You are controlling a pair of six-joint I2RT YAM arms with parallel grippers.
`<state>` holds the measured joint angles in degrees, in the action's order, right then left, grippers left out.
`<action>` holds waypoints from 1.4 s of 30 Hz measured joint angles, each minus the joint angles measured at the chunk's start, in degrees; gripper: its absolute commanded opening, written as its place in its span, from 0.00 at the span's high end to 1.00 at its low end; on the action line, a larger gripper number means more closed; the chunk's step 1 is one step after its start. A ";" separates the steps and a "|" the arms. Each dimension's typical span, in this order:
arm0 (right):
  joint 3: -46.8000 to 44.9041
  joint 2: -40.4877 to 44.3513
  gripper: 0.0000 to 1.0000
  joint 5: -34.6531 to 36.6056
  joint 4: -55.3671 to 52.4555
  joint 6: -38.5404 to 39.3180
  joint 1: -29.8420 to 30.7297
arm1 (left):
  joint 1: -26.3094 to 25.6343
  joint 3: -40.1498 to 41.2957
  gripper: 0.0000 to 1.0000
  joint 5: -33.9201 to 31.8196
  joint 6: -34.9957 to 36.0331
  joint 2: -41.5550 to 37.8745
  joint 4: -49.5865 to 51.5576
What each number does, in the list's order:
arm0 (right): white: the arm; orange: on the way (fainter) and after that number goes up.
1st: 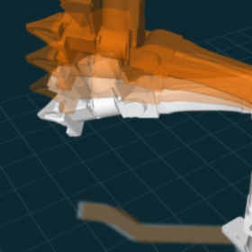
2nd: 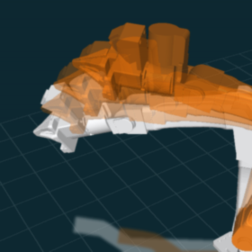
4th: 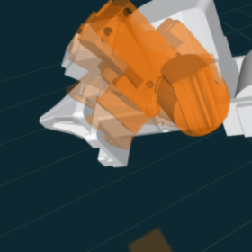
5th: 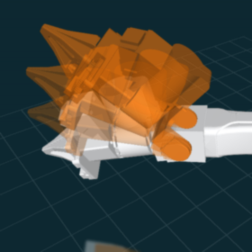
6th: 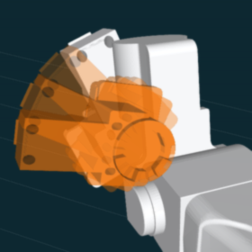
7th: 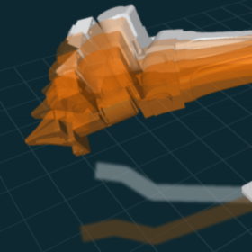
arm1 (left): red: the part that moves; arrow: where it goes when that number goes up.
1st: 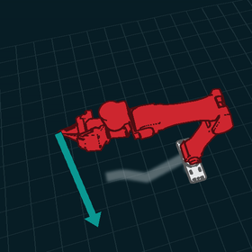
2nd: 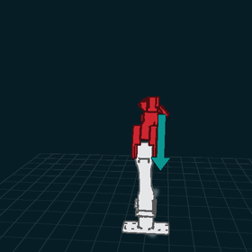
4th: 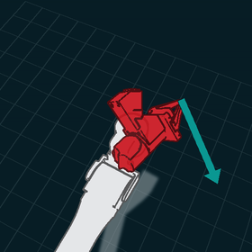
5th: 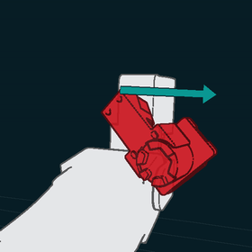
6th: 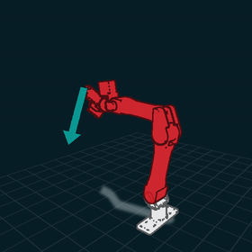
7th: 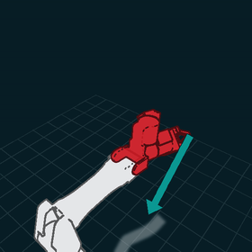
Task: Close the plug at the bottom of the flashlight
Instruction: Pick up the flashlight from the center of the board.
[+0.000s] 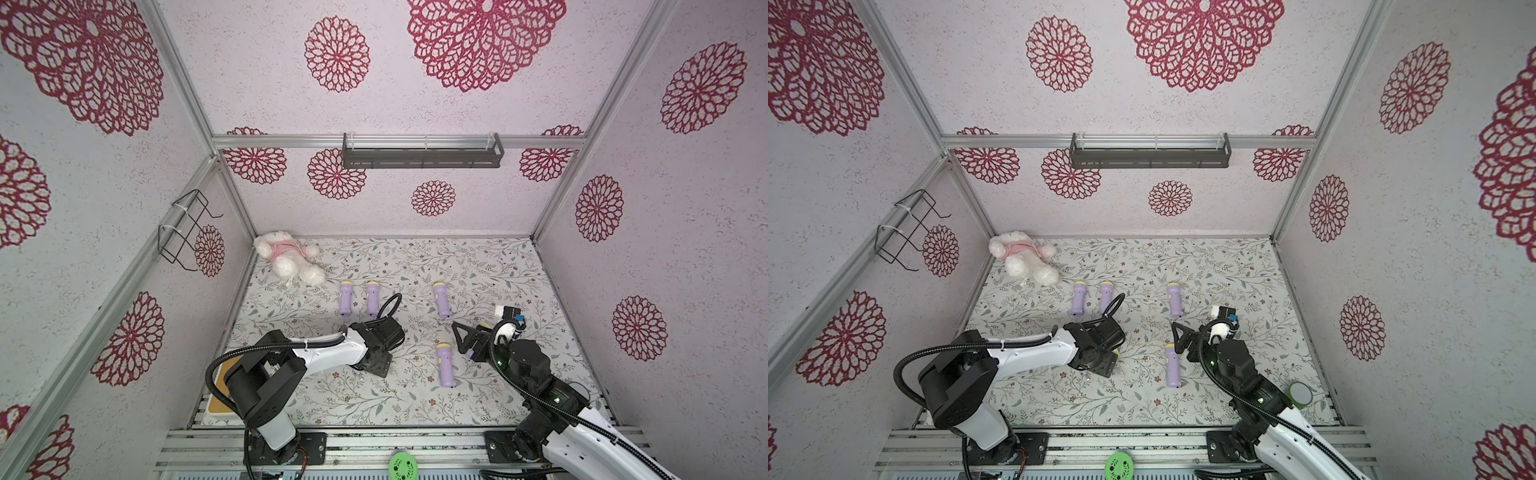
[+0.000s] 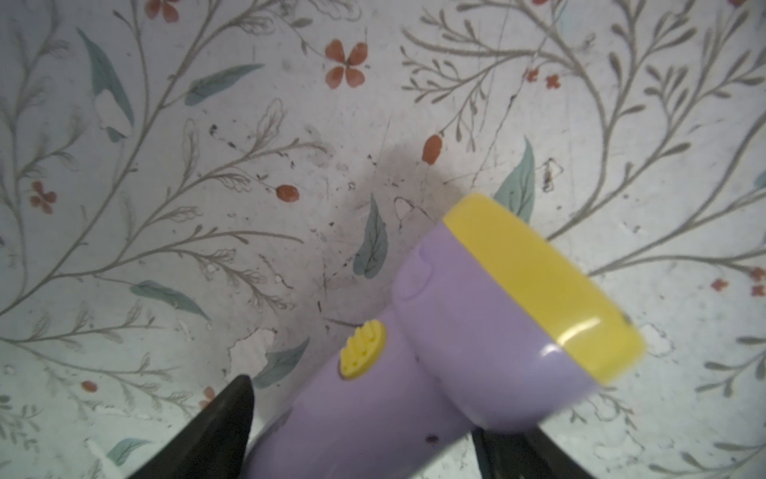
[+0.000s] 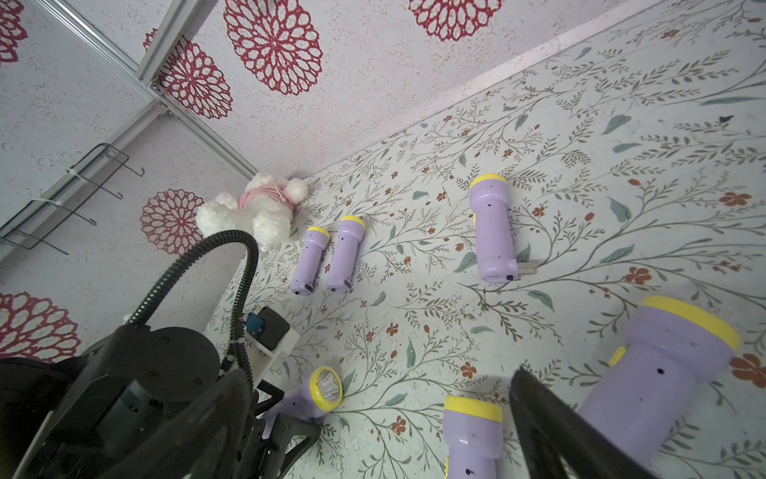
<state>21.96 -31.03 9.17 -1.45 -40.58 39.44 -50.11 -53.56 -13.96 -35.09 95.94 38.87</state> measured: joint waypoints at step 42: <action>-0.04 -1.64 0.01 0.02 0.79 -0.02 0.00 | -5.90 -0.92 0.32 5.55 -7.87 2.01 -2.60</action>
<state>21.91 -32.67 9.19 -0.67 -40.60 39.44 -56.01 -54.48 -8.40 -42.96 97.95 36.27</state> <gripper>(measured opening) 0.989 0.663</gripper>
